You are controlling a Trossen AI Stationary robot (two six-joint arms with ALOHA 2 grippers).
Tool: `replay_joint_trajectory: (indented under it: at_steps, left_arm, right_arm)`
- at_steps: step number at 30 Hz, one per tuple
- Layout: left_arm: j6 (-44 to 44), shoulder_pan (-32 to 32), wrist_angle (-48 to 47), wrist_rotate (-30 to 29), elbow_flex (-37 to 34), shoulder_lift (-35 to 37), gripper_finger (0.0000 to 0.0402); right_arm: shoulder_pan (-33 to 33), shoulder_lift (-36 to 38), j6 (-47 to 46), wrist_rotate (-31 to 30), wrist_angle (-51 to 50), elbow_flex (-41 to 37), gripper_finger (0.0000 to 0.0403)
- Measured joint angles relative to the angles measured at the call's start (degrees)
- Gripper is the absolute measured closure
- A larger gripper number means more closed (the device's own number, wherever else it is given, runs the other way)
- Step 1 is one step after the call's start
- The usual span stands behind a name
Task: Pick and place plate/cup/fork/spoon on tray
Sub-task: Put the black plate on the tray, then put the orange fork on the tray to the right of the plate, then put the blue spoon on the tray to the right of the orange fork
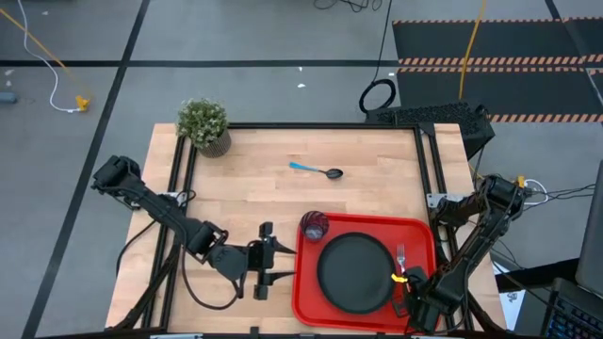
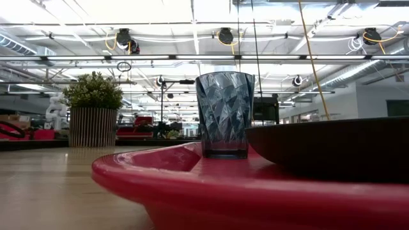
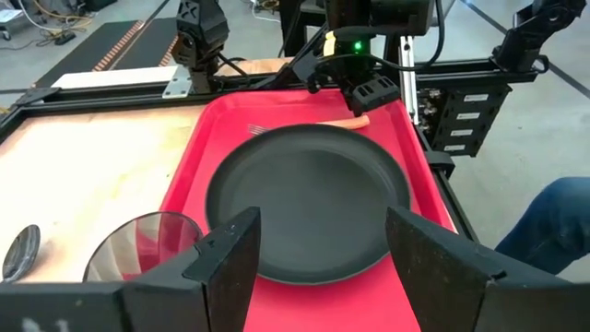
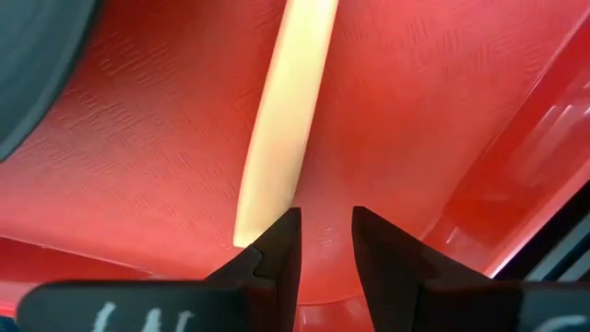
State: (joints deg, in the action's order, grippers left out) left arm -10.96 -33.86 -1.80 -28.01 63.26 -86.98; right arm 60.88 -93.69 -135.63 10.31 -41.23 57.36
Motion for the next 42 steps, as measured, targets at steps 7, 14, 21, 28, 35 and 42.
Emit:
replay_joint_trajectory:
  at_steps: [7, 14, 21, 28, 35, 42]
  left_arm:
    - [-1.03, -0.03, -0.04, -0.17, 0.00, 0.00, 0.0165]
    - [-2.34, -0.03, -0.22, -0.48, 0.00, 0.00, 0.0165]
    - [-5.04, -0.03, -0.22, -0.57, 0.00, 0.00, 0.0165]
    - [-7.57, 0.23, -0.22, -4.84, 0.00, 0.00, 0.0165]
    - [-9.36, 3.10, -0.04, -5.99, 0.00, 0.00, 0.0165]
    - [-7.73, 9.94, -0.04, -6.49, 0.00, 0.00, 0.0165]
  right_arm:
    - [0.00, 0.01, 0.13, -0.68, 0.74, 0.02, 0.0314]
    - [-0.04, 1.86, 3.46, -3.07, -4.52, 3.74, 0.0314]
    - [-0.92, 7.26, 8.91, -3.81, -20.67, 7.91, 0.0314]
    - [-2.24, 14.34, 18.07, -22.27, -30.63, 7.91, 0.0314]
    - [-3.81, 18.52, 30.91, -47.96, -34.27, 5.87, 0.0314]
    - [-8.18, 20.97, 40.59, -57.34, -33.83, 0.16, 0.0314]
